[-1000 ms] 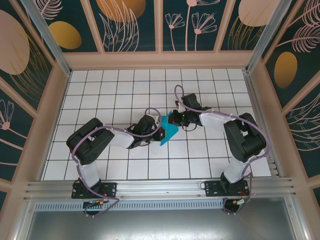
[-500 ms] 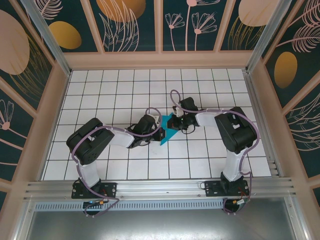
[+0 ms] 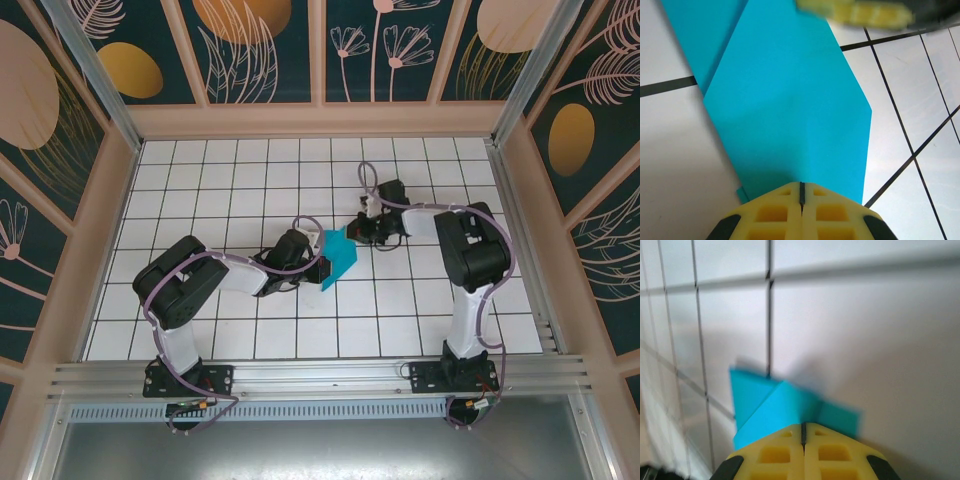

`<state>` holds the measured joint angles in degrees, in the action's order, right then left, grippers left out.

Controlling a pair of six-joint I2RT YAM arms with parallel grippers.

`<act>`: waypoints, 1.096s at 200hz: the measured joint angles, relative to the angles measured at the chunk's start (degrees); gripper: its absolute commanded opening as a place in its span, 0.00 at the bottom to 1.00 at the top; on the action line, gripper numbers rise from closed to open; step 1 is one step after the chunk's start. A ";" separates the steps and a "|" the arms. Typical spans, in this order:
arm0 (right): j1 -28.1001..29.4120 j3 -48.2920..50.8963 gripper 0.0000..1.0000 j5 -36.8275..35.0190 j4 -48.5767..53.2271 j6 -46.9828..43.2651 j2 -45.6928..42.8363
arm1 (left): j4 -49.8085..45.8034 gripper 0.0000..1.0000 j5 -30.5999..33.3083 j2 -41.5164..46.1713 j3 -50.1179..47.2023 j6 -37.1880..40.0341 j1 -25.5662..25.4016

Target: Fold a paper plane with a square sheet of paper (pick it up from the middle)

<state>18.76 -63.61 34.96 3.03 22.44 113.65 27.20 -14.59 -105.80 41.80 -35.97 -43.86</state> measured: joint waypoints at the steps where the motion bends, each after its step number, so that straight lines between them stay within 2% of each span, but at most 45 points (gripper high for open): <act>1: -0.17 -0.15 0.00 -0.24 -0.02 -0.02 0.00 | 0.02 0.00 0.00 0.00 0.00 0.02 0.00; 30: -2.45 -1.44 0.00 -4.02 -1.18 -0.07 -0.68 | -0.39 0.00 -0.22 0.22 0.00 2.19 0.02; 57: -1.27 4.74 0.00 -5.16 -3.65 0.50 -6.84 | -2.05 0.00 -0.59 1.53 -0.70 5.14 0.02; 91: 4.35 13.16 0.00 -5.18 -6.78 2.34 -14.38 | -4.13 0.00 -1.11 3.34 -1.81 8.13 0.02; 115: 9.62 14.62 0.00 -4.87 -8.02 3.45 -14.36 | -4.52 0.00 -1.33 3.56 -1.97 8.98 0.04; 136: 11.69 14.60 0.00 -4.22 -9.77 3.69 -12.59 | -4.48 0.00 -1.44 3.58 -2.05 9.03 0.09; 183: 9.90 14.03 0.00 -2.38 -11.50 4.07 -7.26 | -3.67 0.00 -1.68 3.89 -2.89 9.03 0.15; 219: 4.66 11.43 0.00 -0.94 -11.76 4.92 -4.90 | -2.67 0.00 -1.95 3.93 -3.52 9.03 0.26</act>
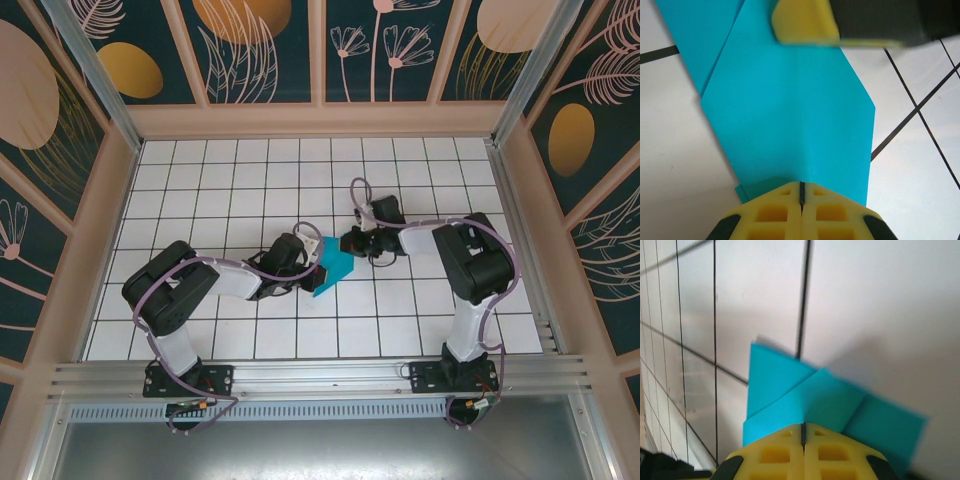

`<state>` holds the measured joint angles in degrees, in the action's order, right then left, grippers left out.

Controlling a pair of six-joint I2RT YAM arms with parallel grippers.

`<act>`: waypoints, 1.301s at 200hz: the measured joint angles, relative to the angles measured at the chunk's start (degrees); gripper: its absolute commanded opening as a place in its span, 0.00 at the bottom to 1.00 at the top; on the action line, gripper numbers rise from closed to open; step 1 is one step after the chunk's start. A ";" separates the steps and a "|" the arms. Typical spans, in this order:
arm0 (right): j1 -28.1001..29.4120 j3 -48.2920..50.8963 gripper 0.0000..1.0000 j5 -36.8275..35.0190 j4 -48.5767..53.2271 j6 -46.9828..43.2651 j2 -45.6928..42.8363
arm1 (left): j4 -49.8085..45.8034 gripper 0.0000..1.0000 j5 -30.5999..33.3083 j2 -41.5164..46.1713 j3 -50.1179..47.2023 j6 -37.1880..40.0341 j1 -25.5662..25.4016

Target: Fold a paper plane with a square sheet of paper (pick it up from the middle)

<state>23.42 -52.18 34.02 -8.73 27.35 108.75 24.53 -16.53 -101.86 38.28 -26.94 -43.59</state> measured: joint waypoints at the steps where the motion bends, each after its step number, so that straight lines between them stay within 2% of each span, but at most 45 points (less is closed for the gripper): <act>1: -0.13 -0.09 0.00 0.00 0.04 -0.02 0.04 | 0.04 0.00 0.00 0.00 0.00 -0.02 0.00; 36: -6.21 -5.14 0.00 -4.46 1.09 -0.02 2.23 | 0.35 0.00 -0.50 0.33 -0.50 -0.02 0.11; 64: -6.84 -6.16 0.00 -6.21 1.68 -0.02 1.09 | 0.28 0.00 -0.59 0.33 -0.46 -0.04 0.15; 92: -4.76 -2.08 0.00 -6.27 1.29 0.70 -4.94 | -0.26 0.00 -0.57 0.37 -0.17 -0.09 0.15; 111: -1.27 0.85 0.00 -5.53 0.72 2.56 -8.33 | -0.37 0.00 -0.55 0.37 -0.09 -0.13 0.15; 142: 5.99 2.21 0.00 -4.42 0.07 5.68 -8.07 | -1.18 0.00 -0.37 0.61 0.17 -0.28 0.13; 161: 8.28 2.21 0.00 -3.98 -0.57 7.02 -6.47 | -1.66 0.00 -0.37 0.90 0.17 -0.66 0.13; 236: 8.90 2.03 0.00 -4.44 -0.31 9.05 -2.01 | -4.59 0.00 -0.37 1.66 1.09 -4.81 0.13; 260: 8.87 1.86 0.00 -4.44 -0.04 9.05 -1.79 | -7.26 0.04 -0.35 5.09 1.29 -7.61 0.13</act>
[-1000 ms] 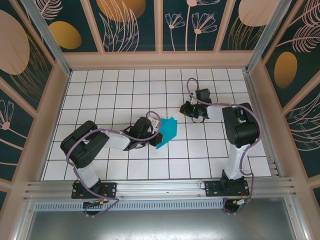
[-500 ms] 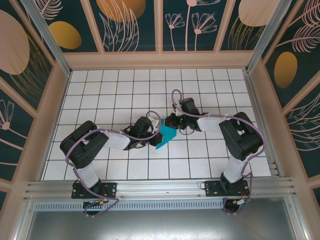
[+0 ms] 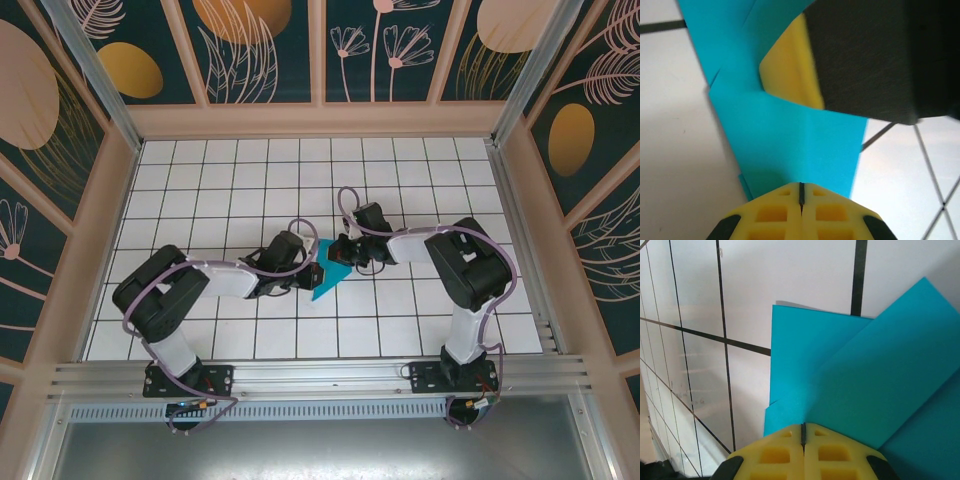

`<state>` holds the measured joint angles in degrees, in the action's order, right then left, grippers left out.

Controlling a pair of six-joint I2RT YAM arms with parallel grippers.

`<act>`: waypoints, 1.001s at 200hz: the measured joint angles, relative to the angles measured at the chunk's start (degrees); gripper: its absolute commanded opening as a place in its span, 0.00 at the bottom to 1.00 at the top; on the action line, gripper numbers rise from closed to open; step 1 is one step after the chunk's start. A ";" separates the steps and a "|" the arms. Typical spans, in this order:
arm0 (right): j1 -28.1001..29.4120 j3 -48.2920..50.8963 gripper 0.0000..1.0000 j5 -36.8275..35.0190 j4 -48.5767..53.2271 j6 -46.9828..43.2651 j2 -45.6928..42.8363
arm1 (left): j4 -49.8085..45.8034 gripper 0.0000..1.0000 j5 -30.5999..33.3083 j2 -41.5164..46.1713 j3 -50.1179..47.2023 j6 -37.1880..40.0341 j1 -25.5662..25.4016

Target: Fold a paper plane with a square sheet of paper (pick it up from the middle)

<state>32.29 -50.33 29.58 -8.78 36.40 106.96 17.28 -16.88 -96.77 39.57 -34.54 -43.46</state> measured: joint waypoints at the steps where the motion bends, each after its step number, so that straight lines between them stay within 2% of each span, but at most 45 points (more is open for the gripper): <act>1: 0.00 -0.02 0.00 0.00 0.02 0.00 0.00 | -0.04 0.04 0.04 0.15 0.00 -0.15 0.00; 26: 0.00 -0.55 0.00 -0.02 0.83 0.00 0.26 | -0.07 0.04 0.50 5.49 0.37 -3.89 0.00; 48: 0.02 -0.68 0.00 -0.13 1.09 0.00 0.28 | 3.78 0.04 0.55 8.13 -1.11 -8.33 0.00; 82: 0.02 -1.05 0.00 -0.11 1.68 0.00 0.48 | 5.22 0.04 -0.57 6.45 -2.56 -12.15 -0.09; 200: 0.02 -1.05 0.00 -0.15 1.68 0.22 0.50 | 6.16 0.05 -2.45 1.60 -6.51 -16.31 -1.57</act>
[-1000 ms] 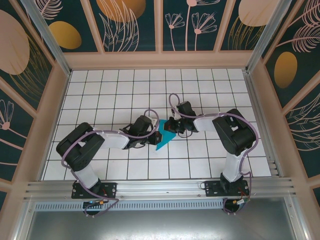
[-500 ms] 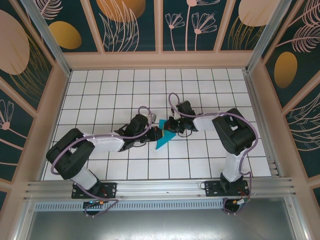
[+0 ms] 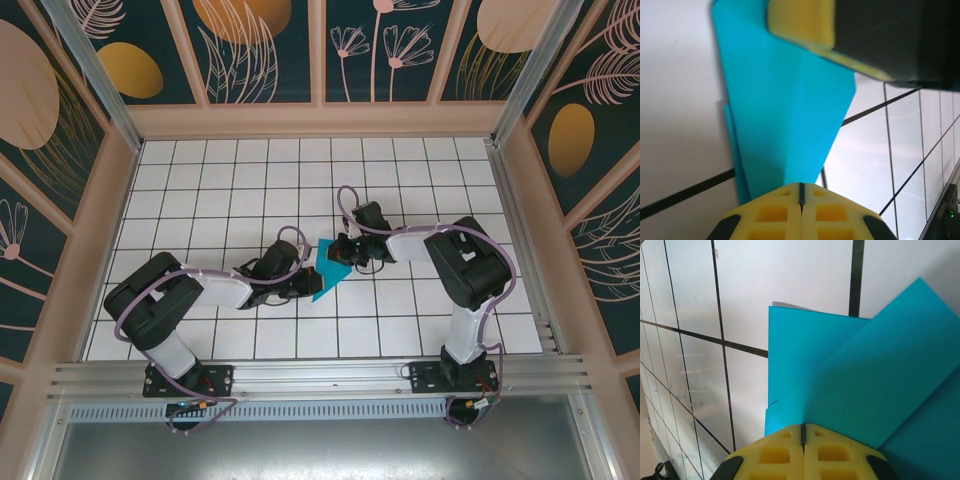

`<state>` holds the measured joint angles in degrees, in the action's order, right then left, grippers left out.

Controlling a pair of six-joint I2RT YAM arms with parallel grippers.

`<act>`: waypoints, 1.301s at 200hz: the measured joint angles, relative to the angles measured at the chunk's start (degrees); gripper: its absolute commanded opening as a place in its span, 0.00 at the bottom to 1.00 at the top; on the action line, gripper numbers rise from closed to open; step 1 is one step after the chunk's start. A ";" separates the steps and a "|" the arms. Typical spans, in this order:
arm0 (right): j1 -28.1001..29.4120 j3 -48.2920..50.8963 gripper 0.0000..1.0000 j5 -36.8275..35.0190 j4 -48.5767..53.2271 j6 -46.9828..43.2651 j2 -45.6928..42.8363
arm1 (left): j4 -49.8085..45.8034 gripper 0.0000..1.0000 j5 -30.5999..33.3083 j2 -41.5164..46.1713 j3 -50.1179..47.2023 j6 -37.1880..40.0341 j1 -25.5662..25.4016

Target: Fold a paper plane with a square sheet of paper (pick it up from the middle)

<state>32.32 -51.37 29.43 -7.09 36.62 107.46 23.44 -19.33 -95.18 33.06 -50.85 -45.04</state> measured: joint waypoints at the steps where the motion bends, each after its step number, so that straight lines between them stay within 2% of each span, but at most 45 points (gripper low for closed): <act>1: 0.00 0.00 0.00 0.00 0.00 0.00 0.00 | 0.02 0.05 0.00 -0.02 -0.02 -0.09 0.00; 122: -0.02 -0.02 0.00 0.00 0.02 0.00 0.11 | 6.73 0.04 -0.11 1.20 -6.45 -3.69 -0.31; 175: -0.02 0.33 0.00 -0.09 -0.24 0.57 -0.04 | 0.66 0.05 0.79 7.65 -7.26 -0.79 -1.16; 208: 0.33 2.97 0.00 -2.23 -4.00 3.41 -1.36 | -0.44 0.06 3.10 12.72 -6.16 0.74 -1.49; 260: 0.59 5.31 0.00 -4.72 -6.51 7.43 -2.84 | 0.22 0.05 3.17 4.63 1.51 1.22 -1.49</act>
<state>32.91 -46.06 24.71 -13.61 44.05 104.62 23.66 -16.16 -90.54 34.57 -49.63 -46.52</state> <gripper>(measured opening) 0.064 0.060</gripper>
